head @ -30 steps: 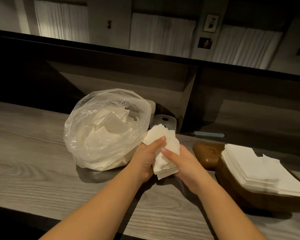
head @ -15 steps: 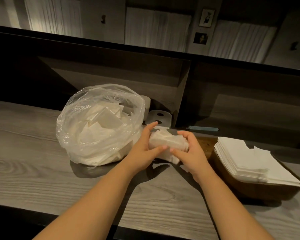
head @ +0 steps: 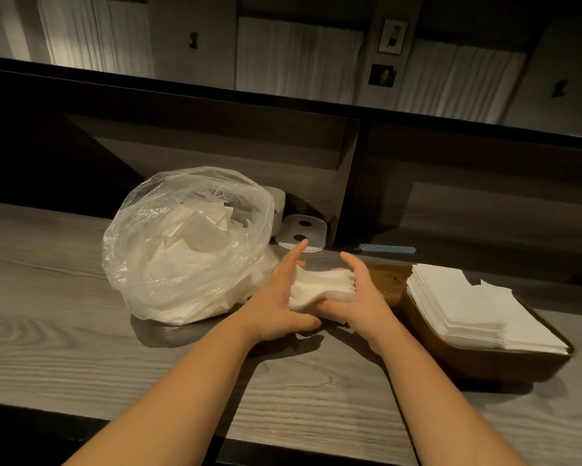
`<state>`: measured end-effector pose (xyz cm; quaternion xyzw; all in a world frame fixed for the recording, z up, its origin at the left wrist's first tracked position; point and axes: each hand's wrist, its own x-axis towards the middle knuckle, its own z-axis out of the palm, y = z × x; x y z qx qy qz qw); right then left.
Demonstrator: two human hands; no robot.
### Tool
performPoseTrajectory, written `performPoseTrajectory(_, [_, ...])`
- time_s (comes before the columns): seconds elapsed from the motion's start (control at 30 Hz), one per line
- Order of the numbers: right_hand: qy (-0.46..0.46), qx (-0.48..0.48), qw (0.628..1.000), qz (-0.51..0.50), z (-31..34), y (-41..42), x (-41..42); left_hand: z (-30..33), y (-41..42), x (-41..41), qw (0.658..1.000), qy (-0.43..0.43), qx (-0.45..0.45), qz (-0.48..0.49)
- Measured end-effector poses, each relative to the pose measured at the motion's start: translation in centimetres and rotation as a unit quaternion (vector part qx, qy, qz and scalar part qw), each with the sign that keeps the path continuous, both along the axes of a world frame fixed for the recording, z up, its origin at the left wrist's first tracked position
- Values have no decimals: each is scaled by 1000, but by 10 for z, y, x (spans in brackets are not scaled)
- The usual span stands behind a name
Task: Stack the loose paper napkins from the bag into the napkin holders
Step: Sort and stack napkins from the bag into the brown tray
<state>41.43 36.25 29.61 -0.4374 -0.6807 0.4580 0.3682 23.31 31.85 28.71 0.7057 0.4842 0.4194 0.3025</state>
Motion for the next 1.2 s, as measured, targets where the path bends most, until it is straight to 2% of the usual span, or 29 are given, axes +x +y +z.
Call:
performPoseTrajectory(0.17, [-9, 44, 996, -76, -1, 3, 2, -2, 3, -2, 996, -39, 24, 81])
performPoseTrajectory(0.37, [-1, 35, 999, 4, -5, 2, -5, 0, 1, 3, 998, -65, -4, -11])
performPoseTrajectory(0.57, [8, 4, 999, -41, -4, 8, 3, 0, 4, -1, 994, -103, 9, 47])
performPoseTrajectory(0.73, [-16, 35, 999, 1, -4, 5, 1, 0, 3, -1, 998, -55, -9, -3])
performPoseTrajectory(0.9, [13, 36, 999, -13, -3, 4, 3, 0, 4, -2, 999, -24, 11, 36])
performPoseTrajectory(1.03, [-49, 53, 997, 8, -3, 1, 0, 1, 3, 2, 999, 20, -21, 16])
performPoseTrajectory(1.1, [-35, 59, 998, -7, -3, 2, -3, 2, 3, 7, 1000, -3, -12, 7])
performPoseTrajectory(1.2, [2, 84, 995, -54, -4, 5, -3, -2, 6, 4, 994, -71, 47, 68])
